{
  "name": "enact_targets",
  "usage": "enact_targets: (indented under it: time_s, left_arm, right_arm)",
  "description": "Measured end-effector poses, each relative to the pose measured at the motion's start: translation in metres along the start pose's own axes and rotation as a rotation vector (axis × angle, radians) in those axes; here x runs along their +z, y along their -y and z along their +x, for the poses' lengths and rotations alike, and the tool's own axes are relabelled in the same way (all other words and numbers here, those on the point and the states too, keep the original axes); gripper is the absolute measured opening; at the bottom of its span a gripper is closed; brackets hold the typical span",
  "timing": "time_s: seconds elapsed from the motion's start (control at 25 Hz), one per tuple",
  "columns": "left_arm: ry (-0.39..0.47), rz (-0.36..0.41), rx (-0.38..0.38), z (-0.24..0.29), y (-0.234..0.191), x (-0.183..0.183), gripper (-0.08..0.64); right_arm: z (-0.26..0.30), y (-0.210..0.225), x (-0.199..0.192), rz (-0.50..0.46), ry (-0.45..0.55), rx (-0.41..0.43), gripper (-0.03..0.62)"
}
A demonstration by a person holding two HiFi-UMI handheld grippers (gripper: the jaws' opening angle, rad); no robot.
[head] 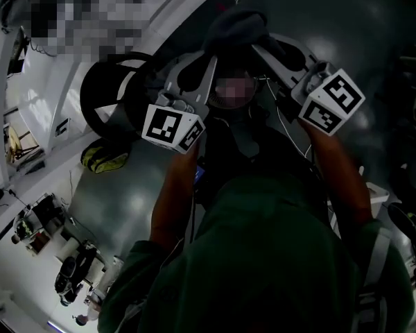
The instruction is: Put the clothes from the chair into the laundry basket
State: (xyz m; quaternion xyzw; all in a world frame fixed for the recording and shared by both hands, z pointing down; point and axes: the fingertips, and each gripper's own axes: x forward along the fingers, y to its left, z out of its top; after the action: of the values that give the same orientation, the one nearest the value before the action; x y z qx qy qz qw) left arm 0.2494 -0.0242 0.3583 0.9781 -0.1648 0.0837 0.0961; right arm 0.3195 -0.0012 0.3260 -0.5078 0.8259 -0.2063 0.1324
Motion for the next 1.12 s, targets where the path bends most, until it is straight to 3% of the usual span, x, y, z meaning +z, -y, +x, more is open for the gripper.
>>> enact_targets:
  time_s: [0.24,0.6,1.0,1.12]
  left_arm:
    - [-0.127,-0.056,0.03,0.008,-0.006,-0.07,0.011]
    - [-0.288,-0.141,0.121,-0.014,-0.045,-0.172,0.011]
    - [-0.416,-0.195,0.12,-0.047,-0.068,-0.242,0.012]
    - [-0.436,-0.192,0.119,-0.054,-0.077,-0.255,0.012]
  right_arm:
    - [-0.002,0.029,-0.069,0.094,-0.115,-0.029,0.032]
    - [0.028,0.037,-0.179,0.178,-0.277,-0.044,0.032]
    - [0.044,0.054,-0.273,0.252,-0.473,-0.161,0.035]
    - [0.046,0.06,-0.301,0.266,-0.537,-0.198,0.075]
